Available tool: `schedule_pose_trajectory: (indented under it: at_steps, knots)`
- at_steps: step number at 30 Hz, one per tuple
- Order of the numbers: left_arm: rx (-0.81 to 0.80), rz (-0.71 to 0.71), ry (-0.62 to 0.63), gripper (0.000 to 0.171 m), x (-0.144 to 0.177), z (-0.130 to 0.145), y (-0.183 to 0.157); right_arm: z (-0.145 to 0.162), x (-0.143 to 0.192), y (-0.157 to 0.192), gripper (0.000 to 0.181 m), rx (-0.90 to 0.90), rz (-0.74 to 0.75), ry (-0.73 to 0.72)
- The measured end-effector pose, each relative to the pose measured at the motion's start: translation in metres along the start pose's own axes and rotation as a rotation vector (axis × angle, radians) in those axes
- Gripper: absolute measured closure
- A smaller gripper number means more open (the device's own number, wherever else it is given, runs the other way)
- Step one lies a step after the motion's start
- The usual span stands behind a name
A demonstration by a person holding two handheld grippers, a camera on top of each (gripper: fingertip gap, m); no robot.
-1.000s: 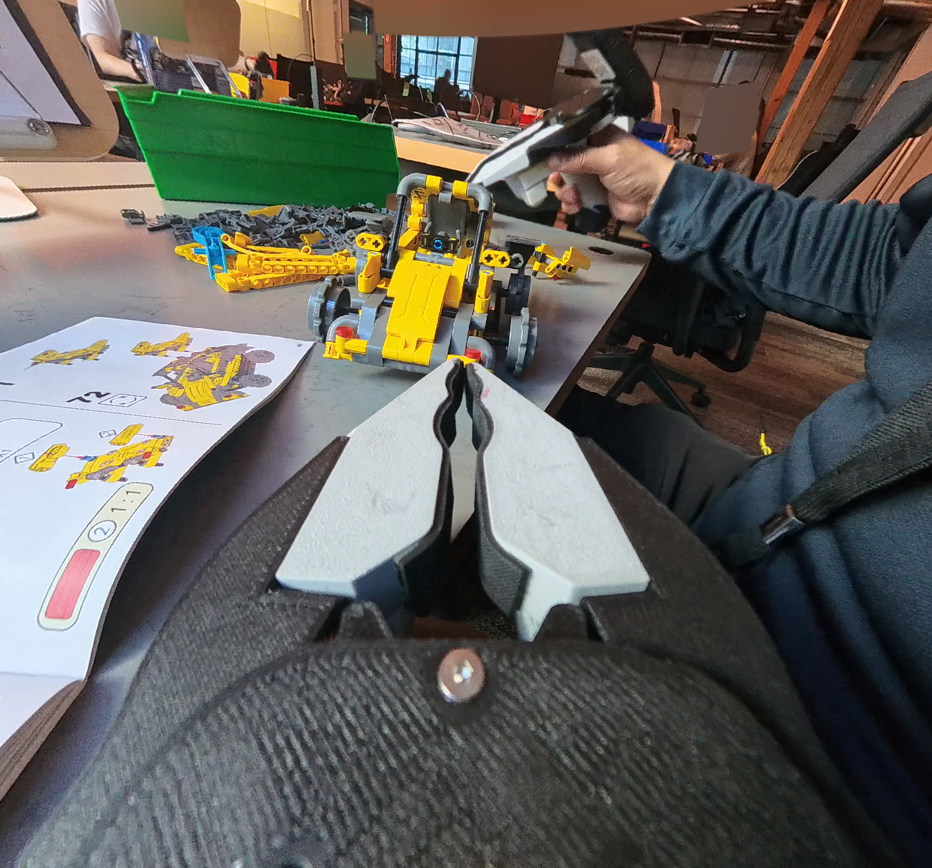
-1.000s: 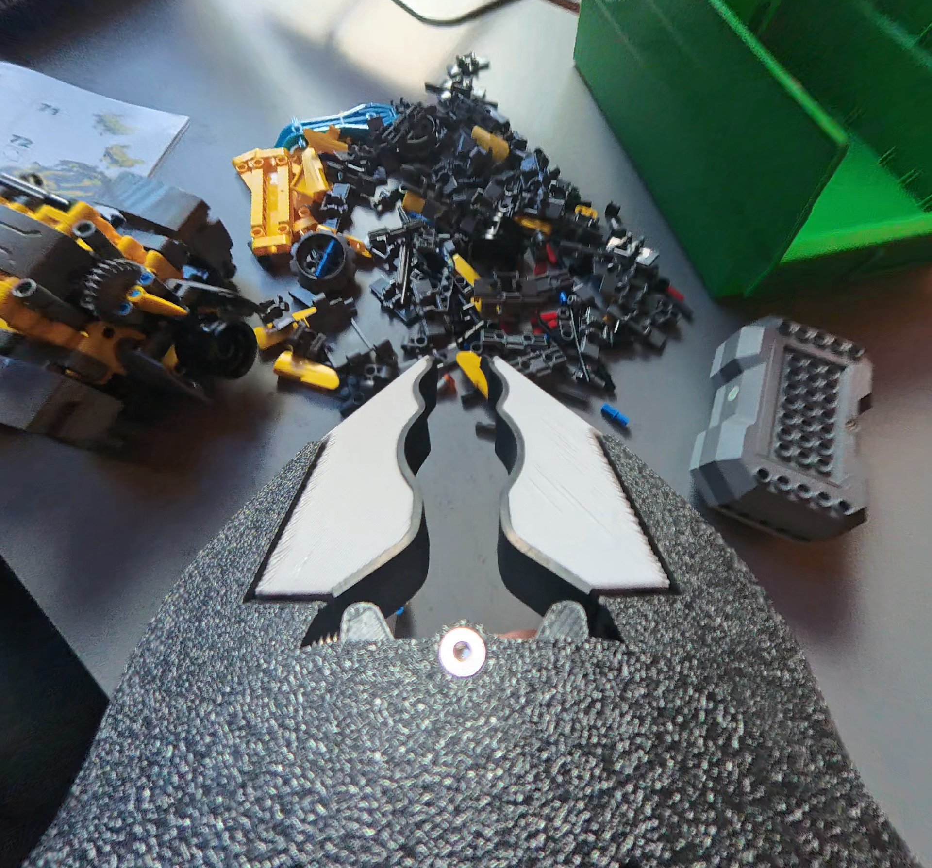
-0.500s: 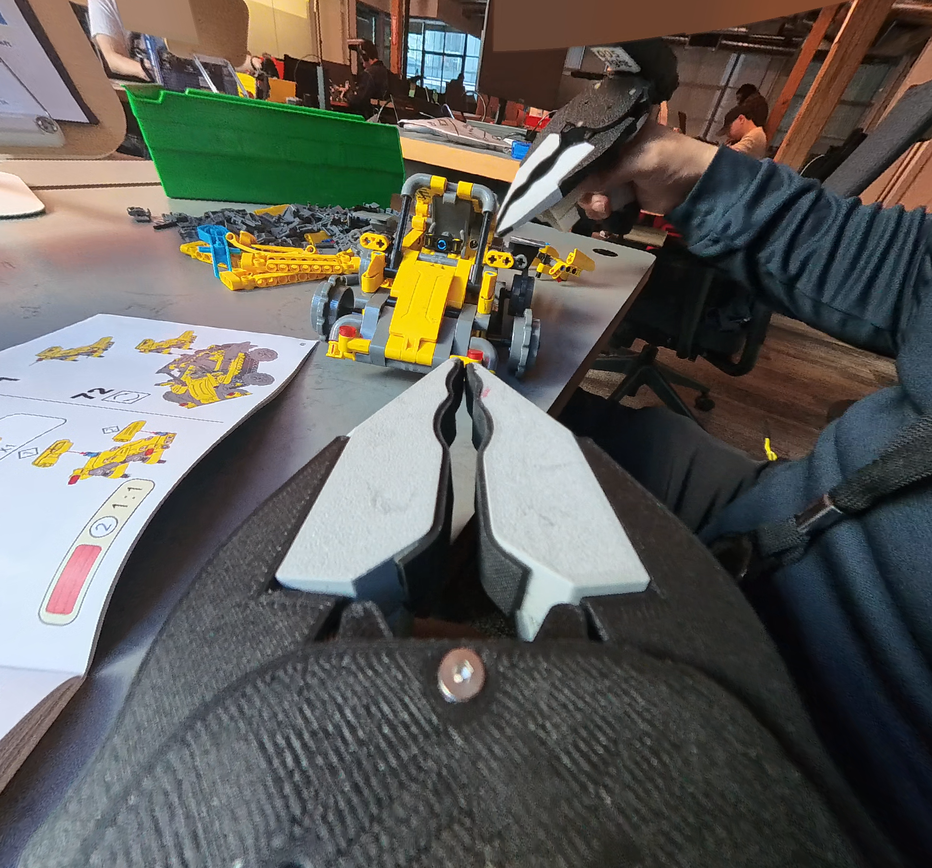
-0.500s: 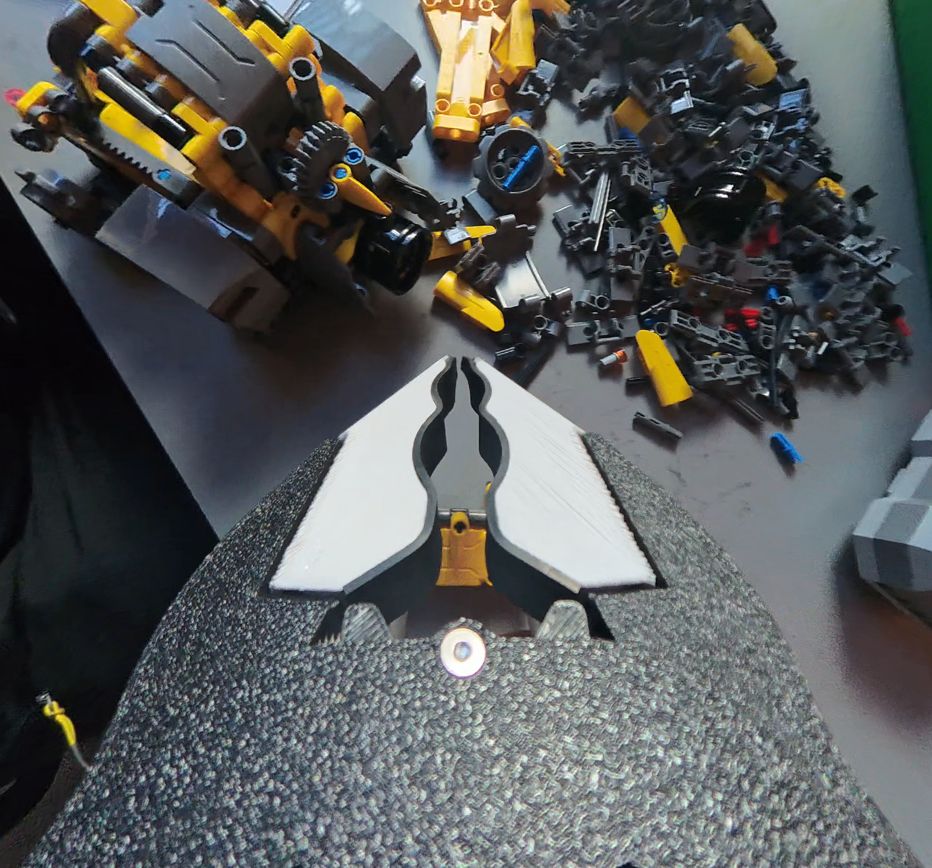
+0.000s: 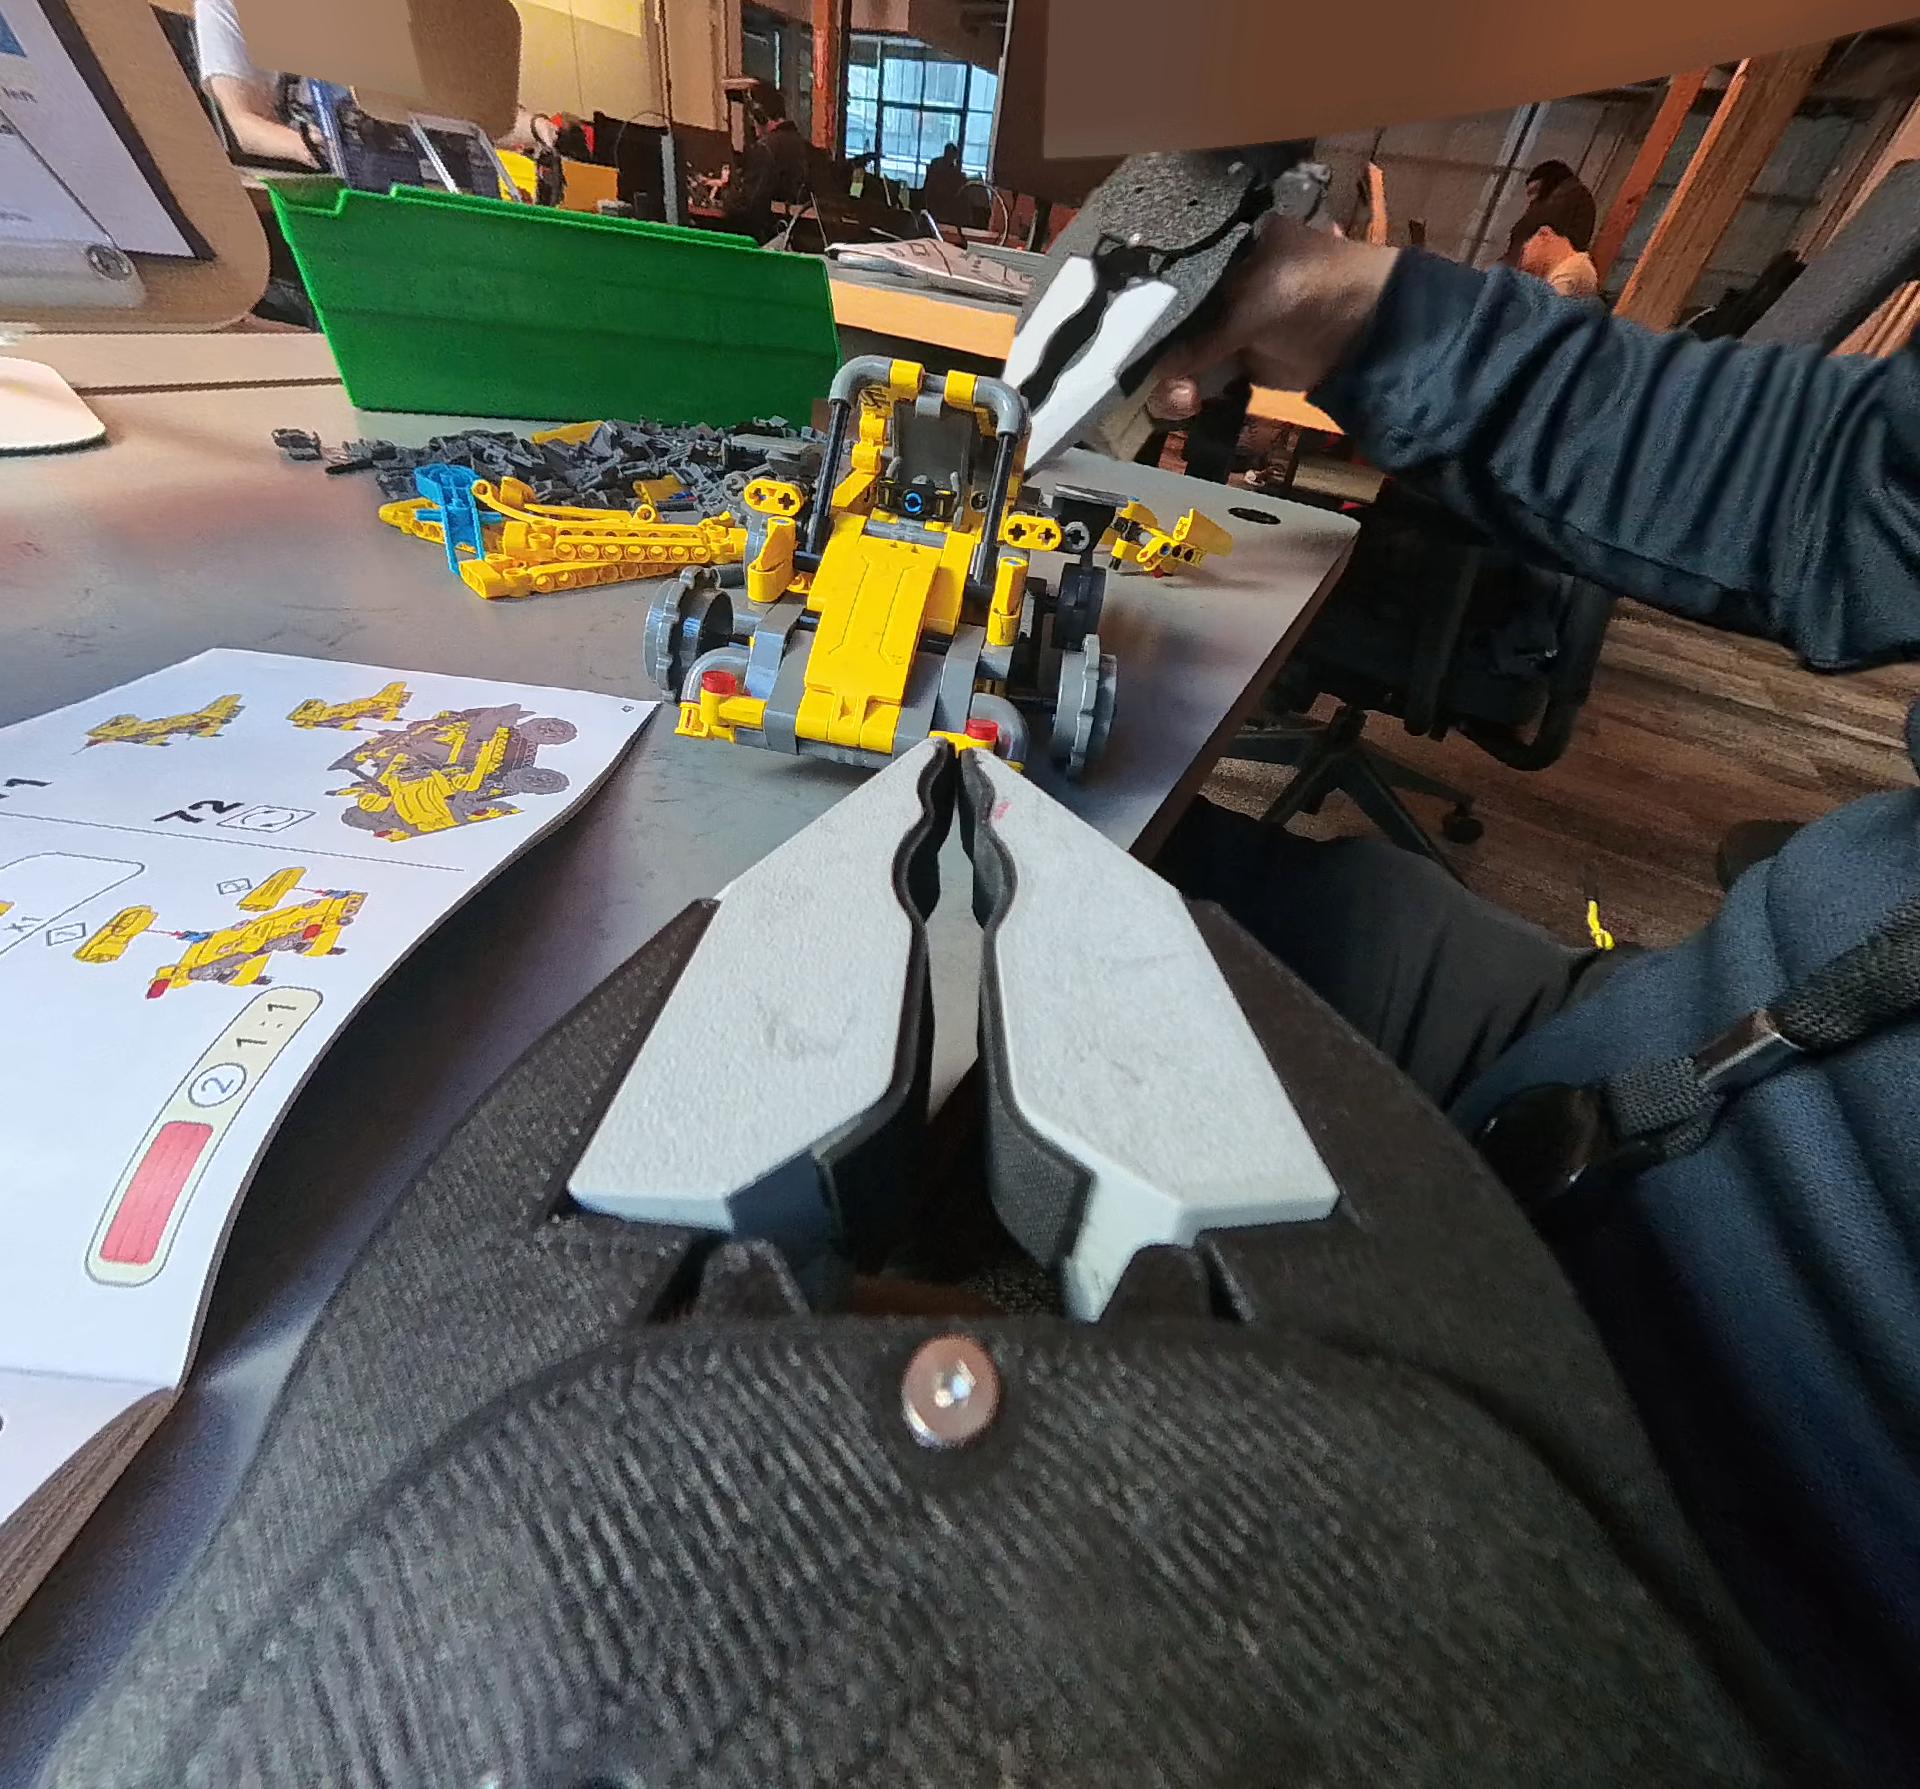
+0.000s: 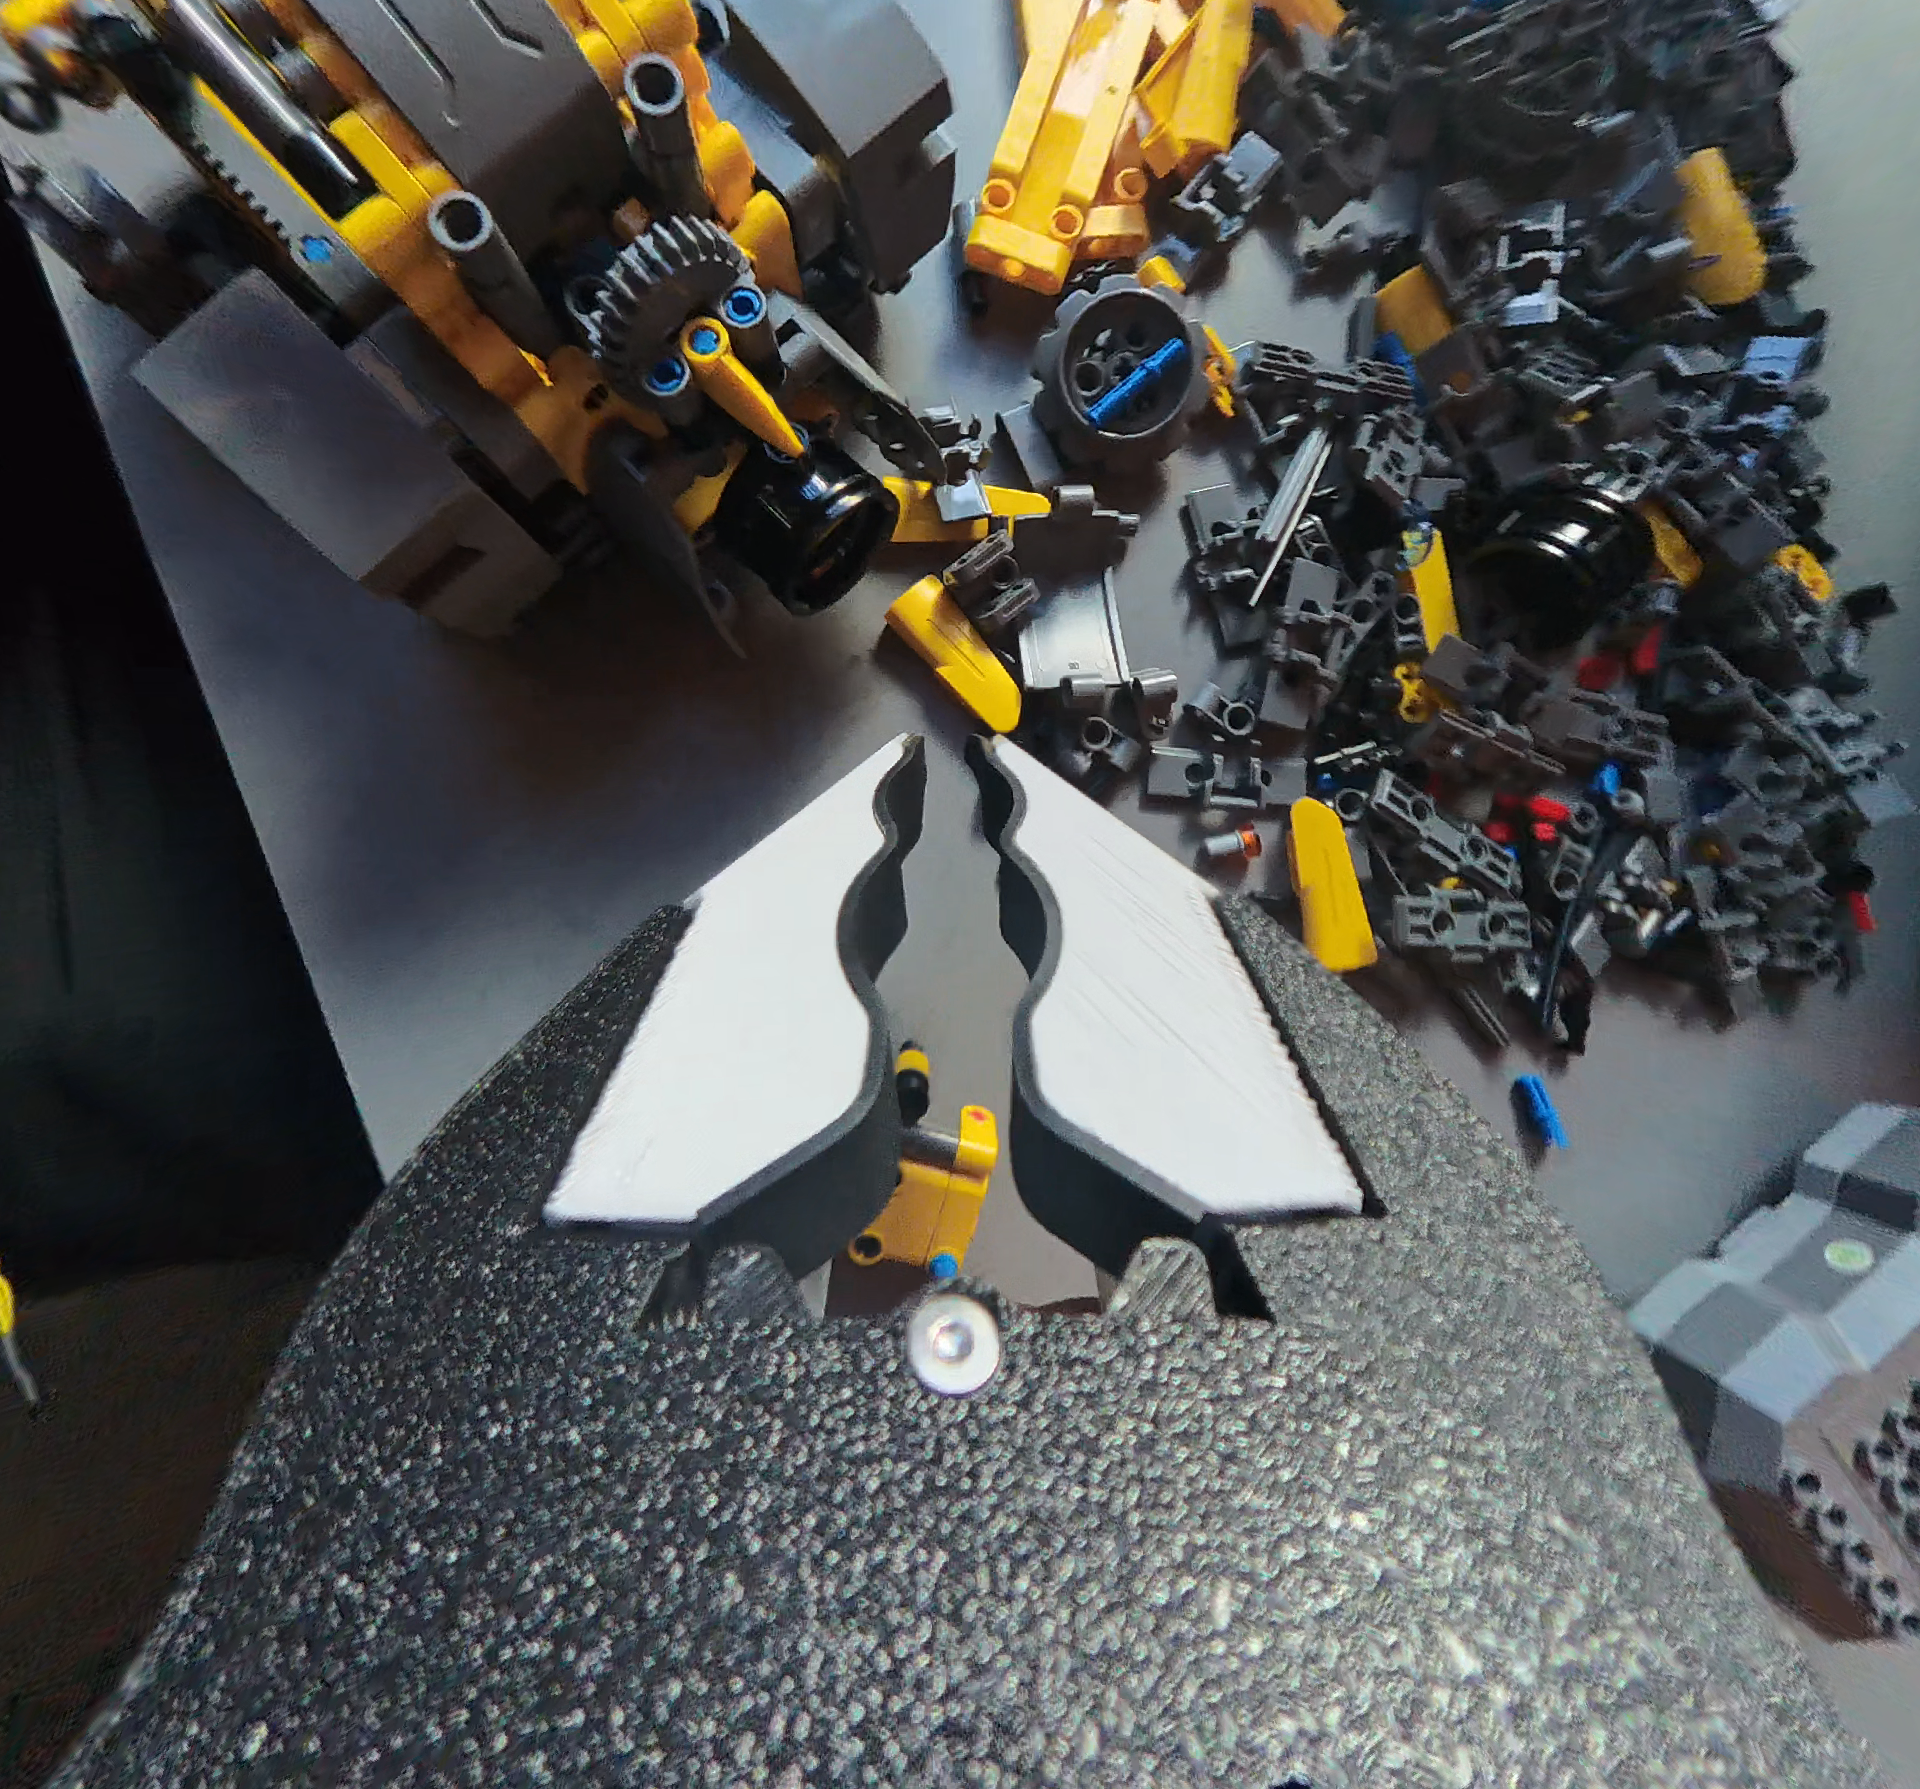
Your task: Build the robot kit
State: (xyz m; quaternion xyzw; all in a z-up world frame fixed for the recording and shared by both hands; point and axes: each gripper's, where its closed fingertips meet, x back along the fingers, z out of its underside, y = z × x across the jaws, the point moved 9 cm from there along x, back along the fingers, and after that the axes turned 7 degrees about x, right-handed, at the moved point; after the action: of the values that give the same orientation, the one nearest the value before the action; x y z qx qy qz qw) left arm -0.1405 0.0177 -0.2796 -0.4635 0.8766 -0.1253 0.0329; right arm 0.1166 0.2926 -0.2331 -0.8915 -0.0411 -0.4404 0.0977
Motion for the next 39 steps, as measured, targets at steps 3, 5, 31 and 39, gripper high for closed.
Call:
schedule_pose_trajectory:
  at_steps: [3,5,31,39]
  knots:
    - [0.000,0.001,0.001,0.171,0.000,0.000,0.000,-0.004,-0.013,-0.002,0.169,0.038,-0.057,0.044]
    - [-0.001,0.002,0.001,0.171,0.000,0.000,0.000,-0.005,-0.019,-0.003,0.165,0.062,-0.053,0.071]
    - [0.034,0.034,0.137,0.171,-0.004,0.007,-0.010,-0.010,-0.040,-0.014,0.163,0.039,-0.143,0.141]
    - [-0.045,-0.004,0.125,0.171,0.004,-0.002,-0.013,-0.006,-0.027,-0.008,0.177,0.012,-0.097,0.147]
